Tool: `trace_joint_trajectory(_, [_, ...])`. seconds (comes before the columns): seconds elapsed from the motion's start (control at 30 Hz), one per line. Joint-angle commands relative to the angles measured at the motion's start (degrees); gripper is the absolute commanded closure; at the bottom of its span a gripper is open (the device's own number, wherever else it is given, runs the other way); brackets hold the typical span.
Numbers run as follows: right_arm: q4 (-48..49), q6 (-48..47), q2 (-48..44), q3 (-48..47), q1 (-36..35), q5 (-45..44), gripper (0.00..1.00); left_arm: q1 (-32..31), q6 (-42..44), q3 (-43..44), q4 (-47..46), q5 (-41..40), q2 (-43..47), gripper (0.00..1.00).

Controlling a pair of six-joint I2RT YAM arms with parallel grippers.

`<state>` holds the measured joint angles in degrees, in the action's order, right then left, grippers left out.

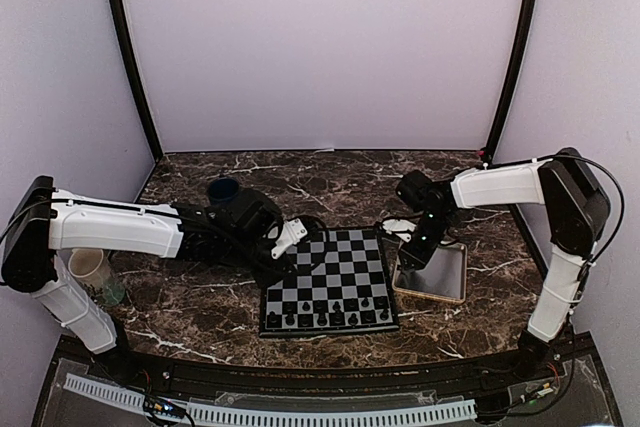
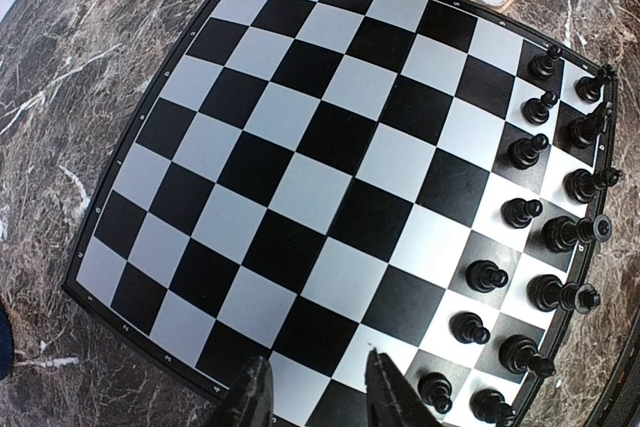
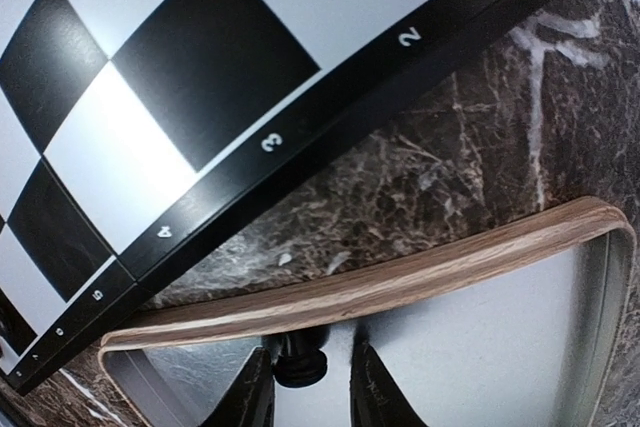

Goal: Set up the chess pieces on the board
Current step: Adjust the pawn in the storage box.

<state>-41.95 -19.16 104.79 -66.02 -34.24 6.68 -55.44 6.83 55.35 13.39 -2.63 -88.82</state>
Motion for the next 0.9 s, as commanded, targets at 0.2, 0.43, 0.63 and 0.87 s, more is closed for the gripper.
trace_joint_trajectory(0.2, [2.90,-0.44,0.54,1.97,-0.41,-5.08,0.76,-0.28,-0.42,-0.21,-0.44,0.07,0.13,0.66])
trace_joint_trajectory(0.43, [5.55,-3.45,0.36,2.67,-1.01,-4.04,0.69,-0.28,-0.40,-0.02,-0.68,0.25,-0.06,0.66])
trace_joint_trajectory(0.63, [7.14,-5.60,0.95,1.52,-1.05,-5.57,0.68,-0.28,-0.50,-0.06,-0.62,0.06,0.22,0.66])
trace_joint_trajectory(0.87, [8.09,-11.33,0.88,2.41,-0.93,-2.58,0.66,-0.28,-0.59,-0.03,-0.91,0.10,0.07,0.66])
